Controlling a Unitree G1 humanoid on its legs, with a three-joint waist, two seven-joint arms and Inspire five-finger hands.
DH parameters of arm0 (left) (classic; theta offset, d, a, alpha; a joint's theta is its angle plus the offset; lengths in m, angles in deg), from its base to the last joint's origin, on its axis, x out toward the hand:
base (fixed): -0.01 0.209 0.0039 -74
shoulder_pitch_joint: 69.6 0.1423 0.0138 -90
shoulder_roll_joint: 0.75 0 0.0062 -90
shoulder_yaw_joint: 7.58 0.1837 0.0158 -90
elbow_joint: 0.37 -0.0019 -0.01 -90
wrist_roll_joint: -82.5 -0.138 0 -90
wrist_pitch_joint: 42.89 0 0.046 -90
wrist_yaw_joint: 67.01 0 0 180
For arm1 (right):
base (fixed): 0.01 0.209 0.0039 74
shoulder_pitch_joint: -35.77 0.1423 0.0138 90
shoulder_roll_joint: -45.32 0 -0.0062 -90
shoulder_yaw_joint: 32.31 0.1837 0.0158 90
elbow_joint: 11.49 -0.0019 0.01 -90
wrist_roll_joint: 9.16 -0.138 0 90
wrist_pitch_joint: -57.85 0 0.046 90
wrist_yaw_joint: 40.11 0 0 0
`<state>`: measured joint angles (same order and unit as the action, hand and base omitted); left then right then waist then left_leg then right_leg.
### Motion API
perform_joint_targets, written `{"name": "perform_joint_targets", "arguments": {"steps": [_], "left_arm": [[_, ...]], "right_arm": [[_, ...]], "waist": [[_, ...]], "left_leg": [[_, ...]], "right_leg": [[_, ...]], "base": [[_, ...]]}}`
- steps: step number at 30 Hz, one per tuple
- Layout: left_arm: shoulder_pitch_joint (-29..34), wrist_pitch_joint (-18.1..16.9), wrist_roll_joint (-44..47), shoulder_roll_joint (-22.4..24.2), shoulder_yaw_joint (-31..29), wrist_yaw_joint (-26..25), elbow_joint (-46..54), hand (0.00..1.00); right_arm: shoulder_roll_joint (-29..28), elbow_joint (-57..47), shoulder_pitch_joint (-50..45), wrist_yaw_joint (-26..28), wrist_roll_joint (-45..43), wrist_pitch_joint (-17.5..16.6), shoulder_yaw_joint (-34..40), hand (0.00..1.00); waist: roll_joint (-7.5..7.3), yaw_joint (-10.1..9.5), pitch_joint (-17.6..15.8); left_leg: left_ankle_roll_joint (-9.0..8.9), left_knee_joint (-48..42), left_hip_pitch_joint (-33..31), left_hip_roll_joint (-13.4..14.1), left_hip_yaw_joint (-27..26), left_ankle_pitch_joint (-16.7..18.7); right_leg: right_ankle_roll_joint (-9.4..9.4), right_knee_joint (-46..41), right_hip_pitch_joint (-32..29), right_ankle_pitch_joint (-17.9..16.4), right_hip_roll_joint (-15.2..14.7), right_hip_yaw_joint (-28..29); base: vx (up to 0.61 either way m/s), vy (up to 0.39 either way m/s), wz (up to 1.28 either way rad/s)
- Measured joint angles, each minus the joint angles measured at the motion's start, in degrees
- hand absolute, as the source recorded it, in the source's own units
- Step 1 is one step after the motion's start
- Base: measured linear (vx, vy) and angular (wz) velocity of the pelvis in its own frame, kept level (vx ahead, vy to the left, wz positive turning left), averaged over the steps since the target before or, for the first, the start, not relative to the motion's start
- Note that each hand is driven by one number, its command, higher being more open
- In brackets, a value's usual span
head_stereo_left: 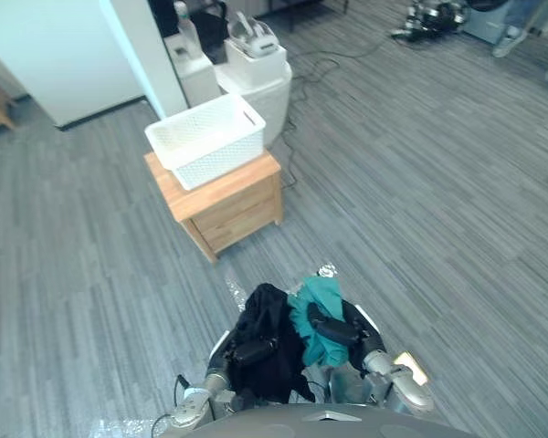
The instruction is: Tidy up the quilt and then pick up the clothes from the bed and put them into the laundry hamper
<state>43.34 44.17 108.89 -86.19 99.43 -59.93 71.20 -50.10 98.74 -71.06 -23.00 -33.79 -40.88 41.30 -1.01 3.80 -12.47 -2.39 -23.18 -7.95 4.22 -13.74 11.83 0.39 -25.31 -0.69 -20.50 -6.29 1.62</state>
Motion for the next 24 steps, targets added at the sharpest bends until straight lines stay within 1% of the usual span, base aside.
{"name": "perform_joint_targets", "arguments": {"steps": [1,2,3,4,5,6,7,8,9,10,11,12,13,14,15,16,17,18,19,20,21,22,23,24], "left_arm": [[-1.48,0.57,-0.39,-0.28,0.46,-0.15,-2.03,0.0],[-1.49,0.67,-0.52,-0.99,1.19,0.01,-2.15,0.0],[-1.67,0.54,-0.53,-1.59,1.37,0.37,-2.25,0.0],[-1.85,1.03,-1.0,-2.04,1.23,0.1,-2.68,0.0],[-2.01,1.06,-1.5,-2.01,1.28,-0.05,-2.6,0.0],[-1.61,1.21,-1.54,-2.32,1.43,-0.57,-2.34,0.0],[-1.67,1.4,-1.53,-2.64,1.35,-0.85,-2.27,0.0],[-1.72,1.93,-1.5,-3.28,1.17,-1.38,-1.98,0.0],[-1.73,2.66,-1.5,-3.9,1.23,-1.68,-1.42,0.0],[-1.97,3.03,-1.5,-4.21,1.32,-1.65,-1.37,0.0],[-2.26,3.47,-1.54,-4.42,1.63,-1.63,-1.41,0.0],[-2.41,3.38,-1.6,-4.38,1.61,-1.53,-1.4,0.0],[-2.25,3.38,-1.68,-4.49,1.63,-1.37,-1.39,0.0],[-2.81,3.67,-1.78,-3.16,1.58,-1.25,-2.61,0.0],[-2.66,3.65,-1.79,-2.81,1.69,-0.98,-1.92,0.0],[-2.58,3.49,-1.85,-2.84,2.01,-0.77,-1.64,0.0],[-2.5,3.12,-2.16,-2.92,2.72,-0.56,-1.47,0.0],[-2.52,3.11,-2.28,-2.91,3.1,-0.58,-1.46,0.0],[-2.55,3.08,-2.27,-2.9,3.6,-0.59,-1.41,0.0],[-2.52,2.97,-2.25,-2.98,4.0,-0.6,-1.42,0.0],[-1.98,3.14,-2.25,-2.95,4.12,-0.78,-1.94,0.0],[-1.86,3.3,-2.25,-2.99,4.23,-0.82,-2.11,0.0],[-1.94,3.3,-2.25,-3.26,4.54,-0.82,-2.19,0.0],[-1.96,3.32,-2.25,-3.55,4.57,-0.88,-2.44,0.0]], "right_arm": [[-0.37,0.95,-0.62,0.53,0.25,-0.11,-0.11,0.0],[-0.2,1.04,-0.93,0.62,0.87,-0.11,-0.11,0.0],[0.42,1.06,0.24,1.1,1.82,-0.28,-0.21,0.0],[0.34,1.1,0.46,1.08,1.78,-0.62,-0.61,0.0],[0.58,1.11,0.47,1.09,1.74,-0.77,-0.53,0.0],[0.65,0.92,0.48,1.46,1.73,-1.2,-1.1,0.0],[0.4,0.68,0.53,1.71,1.72,-1.52,-1.35,0.0],[-0.03,-0.45,0.77,2.25,1.72,-1.64,-1.88,0.0],[-0.32,-2.46,0.8,2.48,1.69,-1.67,-2.37,0.0],[-0.44,-3.42,0.81,2.7,1.67,-1.72,-2.36,0.0],[-0.6,-4.98,1.03,2.71,1.42,-1.79,-2.25,0.0],[-0.85,-5.56,1.55,2.51,1.15,-1.94,-2.29,0.0],[-1.07,-5.56,1.7,2.28,1.15,-1.94,-2.37,0.0],[-0.57,-4.65,2.65,1.89,1.08,-1.91,-2.49,0.0],[0.08,-4.47,4.46,0.9,1.1,-1.78,-2.91,0.0],[0.24,-4.46,5.34,0.67,1.0,-1.8,-2.89,0.0],[0.3,-4.48,5.64,0.11,0.66,-1.91,-2.89,0.0],[0.28,-4.48,6.26,-0.36,0.41,-2.05,-2.89,0.0],[0.31,-4.52,6.68,-0.33,-0.26,-2.19,-2.96,0.0],[0.3,-4.7,6.81,-0.3,-0.62,-2.28,-3.04,0.0],[0.23,-4.74,6.57,-0.28,-0.6,-2.19,-3.5,0.0],[0.01,-5.01,6.47,-0.09,-0.6,-2.19,-4.06,0.0],[-0.24,-5.03,5.96,-0.07,-0.59,-2.11,-4.6,0.0],[-0.52,-5.03,5.31,-0.04,-0.59,-1.7,-5.16,0.0]], "waist": [[-1.68,0.2,0.55],[-1.68,0.19,1.78],[-2.57,-0.39,1.52],[-2.38,0.32,0.94],[-1.4,0.42,0.9],[-0.99,0.78,0.74],[-1.05,0.77,0.78],[-1.09,0.87,0.79],[-0.99,1.21,0.9],[-0.97,1.47,0.9],[-0.97,1.99,0.93],[-1.09,2.54,1.0],[-1.44,2.68,1.21],[0.8,1.92,1.41],[1.67,1.39,1.43],[1.7,1.26,1.45],[1.68,1.24,1.44],[1.75,1.33,1.49],[2.11,1.49,1.59],[2.25,1.45,1.5],[1.24,1.16,2.22],[1.07,1.41,2.38],[0.19,1.55,2.81],[0.3,1.47,2.84]], "left_leg": [[1.33,-0.36,1.25,-2.53,0.04,1.17],[1.82,0.83,2.37,-3.5,0.04,1.17],[3.91,1.51,3.81,-5.02,-0.74,2.31],[5.05,2.08,6.42,-5.08,-0.2,3.06],[5.33,2.85,8.0,-4.64,-0.16,3.3],[5.64,4.58,10.7,-4.12,0.0,3.72],[5.51,5.56,11.77,-3.88,0.01,3.85],[4.81,7.46,13.69,-3.23,0.05,3.95],[4.24,9.17,15.18,-2.7,0.4,3.94],[4.09,9.97,15.75,-2.68,0.95,3.88],[3.34,11.66,17.06,-2.87,2.35,3.89],[2.26,12.69,18.44,-3.24,3.67,4.44],[1.69,12.96,19.23,-3.77,4.32,4.78],[0.36,12.76,20.65,-2.65,4.63,5.82],[-0.91,8.55,18.36,-1.93,4.5,5.65],[-0.37,8.37,17.97,-1.87,3.55,6.18],[-0.09,10.94,18.3,-1.4,2.53,6.38],[-0.8,15.52,18.59,-0.61,1.44,4.87],[-0.72,18.49,18.29,0.11,0.53,1.17],[-1.46,18.7,17.57,1.33,0.19,-2.22],[-1.39,18.41,18.24,0.42,0.0,-2.08],[-1.39,18.48,18.22,-0.1,0.1,-2.07],[-1.33,18.59,18.32,-0.45,0.16,-2.04],[-1.31,18.73,18.19,-0.83,0.18,-2.03]], "right_leg": [[0.41,1.27,2.3,-2.23,-3.09,-3.03],[0.22,-0.26,2.07,-2.15,-4.72,-4.0],[0.8,-12.71,-2.7,0.5,-6.77,-4.68],[-0.31,-23.64,-7.48,7.07,-7.34,-4.51],[0.14,-26.48,-8.68,7.03,-7.24,-4.63],[-0.06,-25.95,-10.78,4.82,-6.1,-4.6],[0.03,-23.97,-11.77,4.17,-5.34,-4.6],[0.43,-17.08,-13.49,4.33,-3.12,-4.44],[2.33,-8.01,-14.71,5.8,-0.58,-4.05],[3.75,-3.17,-15.01,6.86,0.63,-3.69],[4.19,5.74,-15.05,11.52,2.37,-2.22],[4.04,13.9,-14.2,20.33,3.68,-0.45],[3.44,16.66,-13.21,26.47,3.84,0.41],[2.02,17.59,-11.58,30.37,5.0,0.34],[1.71,18.82,-10.7,30.42,4.38,0.57],[1.71,19.88,-9.66,30.42,3.85,0.62],[1.71,21.11,-8.0,30.42,2.97,0.01],[1.72,22.45,-5.93,30.41,2.21,-0.72],[1.98,22.88,-4.99,30.2,2.23,-1.54],[2.54,23.58,-3.82,29.78,2.42,-1.61],[3.28,25.27,-2.4,29.12,1.68,-1.38],[3.57,26.23,-1.71,28.89,1.39,-1.52],[3.63,27.07,-1.05,28.85,1.04,-1.68],[3.82,28.04,-0.67,28.97,0.57,-1.99]], "base": [[0.28,0.096,-0.06],[0.32,0.097,-0.05],[0.33,0.117,-0.06],[0.31,0.107,-0.01],[0.32,0.134,0.18],[0.29,0.089,0.06],[0.35,0.077,0.01],[0.36,0.044,0.04],[0.37,0.025,0.12],[0.5,-0.035,0.36],[0.55,-0.087,0.59],[0.57,-0.112,0.65],[0.48,-0.099,0.46],[0.43,-0.048,0.22],[0.38,-0.049,0.11],[0.31,-0.07,0.2],[0.26,-0.084,0.36],[0.24,-0.052,0.44],[0.19,0.021,0.35],[0.13,0.056,0.07],[0.11,0.072,0.03],[0.06,0.074,0.05],[0.03,0.074,0.17],[0.02,0.067,0.16]]}}
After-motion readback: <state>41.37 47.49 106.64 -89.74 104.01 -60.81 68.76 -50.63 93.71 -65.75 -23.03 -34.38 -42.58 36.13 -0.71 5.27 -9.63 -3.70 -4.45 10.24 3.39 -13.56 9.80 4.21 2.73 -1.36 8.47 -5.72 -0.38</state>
